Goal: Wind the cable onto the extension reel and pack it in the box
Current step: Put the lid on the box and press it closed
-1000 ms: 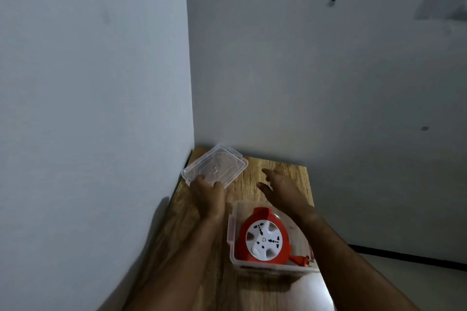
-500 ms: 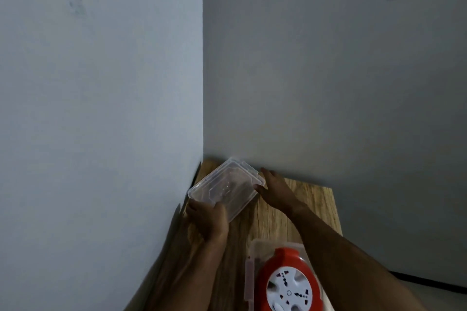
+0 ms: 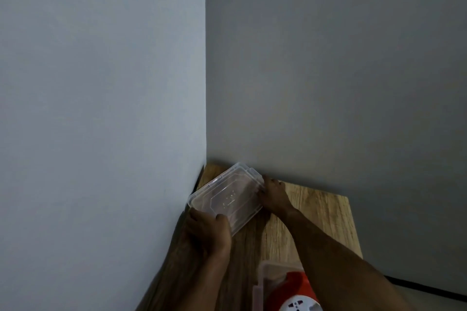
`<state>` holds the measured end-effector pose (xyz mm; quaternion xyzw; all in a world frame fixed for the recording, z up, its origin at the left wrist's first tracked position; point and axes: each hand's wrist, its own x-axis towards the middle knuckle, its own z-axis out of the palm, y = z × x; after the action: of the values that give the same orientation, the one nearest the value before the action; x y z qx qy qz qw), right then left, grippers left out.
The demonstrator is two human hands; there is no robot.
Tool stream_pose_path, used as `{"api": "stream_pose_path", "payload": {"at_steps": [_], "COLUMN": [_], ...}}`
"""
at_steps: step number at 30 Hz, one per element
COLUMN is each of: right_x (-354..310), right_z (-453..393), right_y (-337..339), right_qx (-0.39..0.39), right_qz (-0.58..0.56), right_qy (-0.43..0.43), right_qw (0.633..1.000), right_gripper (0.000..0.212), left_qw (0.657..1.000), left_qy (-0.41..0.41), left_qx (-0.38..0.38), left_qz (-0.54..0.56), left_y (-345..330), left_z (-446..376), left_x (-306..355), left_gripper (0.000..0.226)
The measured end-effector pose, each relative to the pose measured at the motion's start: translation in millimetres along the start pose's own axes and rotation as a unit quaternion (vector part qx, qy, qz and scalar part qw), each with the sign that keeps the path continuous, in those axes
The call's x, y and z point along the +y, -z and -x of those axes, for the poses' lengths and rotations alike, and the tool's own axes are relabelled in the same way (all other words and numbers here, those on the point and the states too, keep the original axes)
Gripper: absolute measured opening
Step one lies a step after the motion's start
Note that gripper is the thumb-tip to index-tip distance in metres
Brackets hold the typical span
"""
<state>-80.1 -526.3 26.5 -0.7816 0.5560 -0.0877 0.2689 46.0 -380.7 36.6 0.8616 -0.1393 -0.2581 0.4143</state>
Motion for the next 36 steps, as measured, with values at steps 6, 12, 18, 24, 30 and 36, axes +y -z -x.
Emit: {"api": "stream_pose_path", "payload": {"at_steps": [6,12,18,24,30,36], "right_x": [8,9,35,59,89,95], "right_z": [12,52,108,168,223,255], "right_y": [10,43,86,123,143,155], "right_qx": [0.020,0.107,0.187,0.238,0.259,0.310], "right_qz": [-0.018,-0.036,-0.063,-0.091,-0.117,-0.173], "right_qy": [-0.020,0.000,0.039,0.039,0.052,0.059], "right_qw": [0.999,0.994,0.979,0.966,0.957,0.933], "right_gripper": [0.054,0.035,0.029,0.053,0.055,0.024], "left_qw": [0.999,0.998,0.992,0.976,0.963,0.961], "left_qy": [-0.003,-0.043,-0.068,-0.115,-0.191,-0.227], "left_qx": [-0.014,-0.012,-0.054,-0.129,-0.138,-0.106], "left_qz": [0.042,0.041,0.086,0.134,0.128,0.115], "left_y": [11,26,51,76,93,105], "left_z": [8,32,81,111,138,169], "left_x": [11,23,39,36,26,25], "left_gripper": [0.078,0.059,0.040,0.034,0.019,0.023]}}
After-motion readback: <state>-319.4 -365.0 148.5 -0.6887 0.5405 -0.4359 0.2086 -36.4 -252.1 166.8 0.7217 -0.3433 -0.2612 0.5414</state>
